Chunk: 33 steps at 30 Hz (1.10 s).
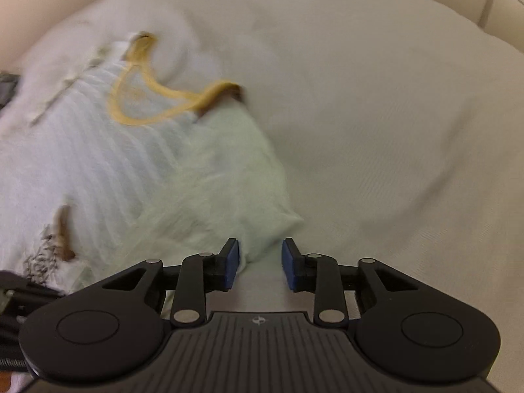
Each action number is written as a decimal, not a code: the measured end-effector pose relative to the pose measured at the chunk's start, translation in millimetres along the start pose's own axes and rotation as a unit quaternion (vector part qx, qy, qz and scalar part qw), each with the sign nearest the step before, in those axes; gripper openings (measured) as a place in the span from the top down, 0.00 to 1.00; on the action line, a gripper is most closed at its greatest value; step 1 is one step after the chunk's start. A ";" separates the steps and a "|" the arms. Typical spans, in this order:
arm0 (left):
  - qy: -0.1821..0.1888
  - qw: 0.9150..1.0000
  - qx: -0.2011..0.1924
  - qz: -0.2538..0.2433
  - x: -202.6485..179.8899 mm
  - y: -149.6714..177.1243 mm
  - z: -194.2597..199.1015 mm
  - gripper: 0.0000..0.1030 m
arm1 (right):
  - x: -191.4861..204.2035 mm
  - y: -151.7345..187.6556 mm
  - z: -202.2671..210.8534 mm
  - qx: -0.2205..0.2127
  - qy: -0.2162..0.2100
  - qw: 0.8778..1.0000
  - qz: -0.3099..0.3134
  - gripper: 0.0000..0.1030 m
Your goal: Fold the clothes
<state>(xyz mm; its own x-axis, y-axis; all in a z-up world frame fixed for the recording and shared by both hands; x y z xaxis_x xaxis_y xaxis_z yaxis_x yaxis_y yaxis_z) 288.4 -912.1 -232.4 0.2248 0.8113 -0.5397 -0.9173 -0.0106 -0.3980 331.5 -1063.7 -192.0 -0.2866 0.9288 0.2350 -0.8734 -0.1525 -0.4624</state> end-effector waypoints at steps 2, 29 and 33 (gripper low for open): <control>0.000 1.000 -0.010 0.005 1.1 -1.9 6.3 0.95 | 3.8 -5.7 17.2 -0.029 -0.007 1.000 0.001 0.68; -0.057 0.997 -0.041 0.024 36.8 -8.9 33.5 0.95 | 21.6 24.9 0.5 -0.063 0.016 0.997 -0.046 0.69; -0.032 0.998 -0.060 -0.011 19.3 -19.2 32.9 0.91 | 46.0 44.3 14.6 -0.080 -0.015 0.995 -0.052 0.79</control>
<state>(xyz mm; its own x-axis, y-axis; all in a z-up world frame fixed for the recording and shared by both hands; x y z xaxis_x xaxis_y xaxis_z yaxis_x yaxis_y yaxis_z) 299.5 -877.0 -210.7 0.2196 0.8475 -0.4833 -0.8657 -0.0591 -0.4970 273.9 -1032.6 -189.2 -0.2108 0.9259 0.3135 -0.8263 0.0026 -0.5633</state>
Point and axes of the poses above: each gripper's, at about its wrist camera, not at the fingertips, and z roughly against the way its jaws point, x to its left, y to its underside, the point moved 9 cm from there along -z, roughly the way its jaws point, and after that the axes turned 10 degrees about -y, right-handed, at the moved point
